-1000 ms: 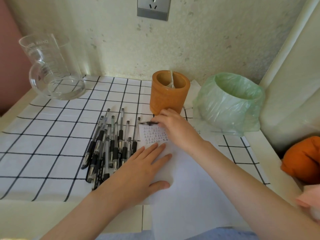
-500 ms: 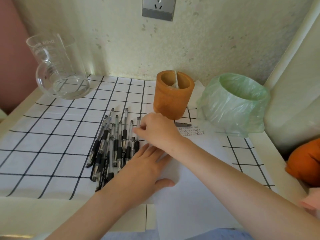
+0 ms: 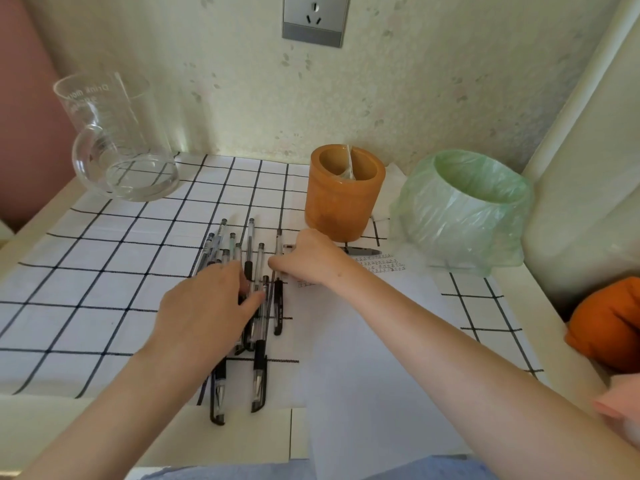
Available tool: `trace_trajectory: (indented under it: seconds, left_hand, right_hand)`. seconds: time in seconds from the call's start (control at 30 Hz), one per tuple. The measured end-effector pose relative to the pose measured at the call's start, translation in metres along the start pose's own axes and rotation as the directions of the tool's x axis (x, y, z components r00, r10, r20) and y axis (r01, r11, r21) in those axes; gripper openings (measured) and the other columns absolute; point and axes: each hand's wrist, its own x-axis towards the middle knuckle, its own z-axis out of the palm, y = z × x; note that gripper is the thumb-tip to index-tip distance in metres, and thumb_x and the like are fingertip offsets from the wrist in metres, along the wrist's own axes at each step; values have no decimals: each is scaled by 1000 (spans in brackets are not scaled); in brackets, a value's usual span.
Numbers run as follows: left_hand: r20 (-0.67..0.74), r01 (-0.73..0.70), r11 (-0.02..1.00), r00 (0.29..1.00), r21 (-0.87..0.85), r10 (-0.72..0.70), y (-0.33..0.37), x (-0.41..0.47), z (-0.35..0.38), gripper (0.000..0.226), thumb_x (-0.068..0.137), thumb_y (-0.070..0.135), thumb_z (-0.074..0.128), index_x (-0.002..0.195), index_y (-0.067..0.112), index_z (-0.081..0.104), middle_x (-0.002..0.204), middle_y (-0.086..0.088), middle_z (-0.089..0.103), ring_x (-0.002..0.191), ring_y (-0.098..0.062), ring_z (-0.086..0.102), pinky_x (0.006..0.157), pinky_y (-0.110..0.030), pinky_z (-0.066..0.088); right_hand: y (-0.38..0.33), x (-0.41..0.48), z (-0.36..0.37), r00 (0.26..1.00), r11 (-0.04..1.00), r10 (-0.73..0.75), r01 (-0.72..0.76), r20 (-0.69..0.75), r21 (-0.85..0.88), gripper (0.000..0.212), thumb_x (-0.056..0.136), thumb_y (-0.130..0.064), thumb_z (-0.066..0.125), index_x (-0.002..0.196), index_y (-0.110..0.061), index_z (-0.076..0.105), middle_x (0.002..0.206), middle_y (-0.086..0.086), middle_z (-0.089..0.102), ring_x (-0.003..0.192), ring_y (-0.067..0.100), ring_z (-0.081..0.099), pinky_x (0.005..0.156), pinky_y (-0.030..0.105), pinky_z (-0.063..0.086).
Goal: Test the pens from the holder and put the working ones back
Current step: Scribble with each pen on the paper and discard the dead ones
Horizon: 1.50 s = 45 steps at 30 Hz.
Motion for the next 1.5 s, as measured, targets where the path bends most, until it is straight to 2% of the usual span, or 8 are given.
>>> trace_trajectory:
  seconds: [0.27,0.43,0.6,0.77,0.93,1.03,1.3,1.5]
  left_hand:
    - [-64,-83,979,995,-188,72,7,-2,3,25,96,26,36,106,24,58,98,10,52,87,-12,55,70,-27,44]
    - [74,-42,728,989,-684,127,30,-5,-13,26,94,40,37,100,31,60,85,12,66,75,0,60,68,-22,48]
    - [211,2,605,938,-796,275,45,-11,-3,15,93,20,49,91,23,63,72,6,66,57,-3,56,53,-15,43]
    - [176,-37,642,948,-765,264,46,-15,6,22,93,32,45,79,32,61,58,11,49,57,-4,43,57,-21,38]
    - [122,-60,585,956,-809,267,50,-19,-2,24,83,52,46,90,39,64,59,-11,43,56,-21,30,55,-29,27]
    - [113,-84,636,958,-767,263,50,-19,1,24,80,54,47,93,37,59,51,4,35,49,-8,30,49,-20,25]
    - [201,-352,911,897,-217,394,42,-22,14,57,82,63,46,133,48,26,69,10,47,65,-5,49,58,-15,37]
    - [289,-391,915,869,-95,402,41,-20,24,87,67,80,44,142,49,11,100,16,53,96,-8,54,75,-22,39]
  right_hand:
    - [19,-32,-36,999,820,-11,27,-30,572,24,92,-17,41,70,-10,48,56,4,51,39,12,35,36,19,27]
    - [39,-67,-31,996,583,-12,78,-88,809,13,89,-8,43,81,-6,52,58,11,55,42,18,43,39,22,33]
    - [45,-82,-22,991,562,-64,131,-115,817,21,93,-8,42,85,-6,61,60,13,58,44,20,48,41,25,36]
    - [52,-85,-18,982,574,-111,189,-153,797,23,93,-22,52,81,-4,62,58,6,58,42,15,48,39,20,34]
    - [52,-87,-27,970,560,-142,244,-199,792,23,94,-19,49,83,-3,61,57,5,57,42,14,47,39,21,33]
    - [55,-86,-32,967,552,-111,252,-230,795,22,89,-23,55,82,-2,61,55,6,57,42,16,48,39,23,34]
    - [88,-67,-59,931,381,182,229,-315,896,25,85,-10,62,67,-15,46,45,-3,34,42,15,46,42,22,34]
    - [101,-50,-42,921,626,183,160,-343,764,27,95,-26,51,90,-6,69,66,14,70,60,23,68,38,20,34]
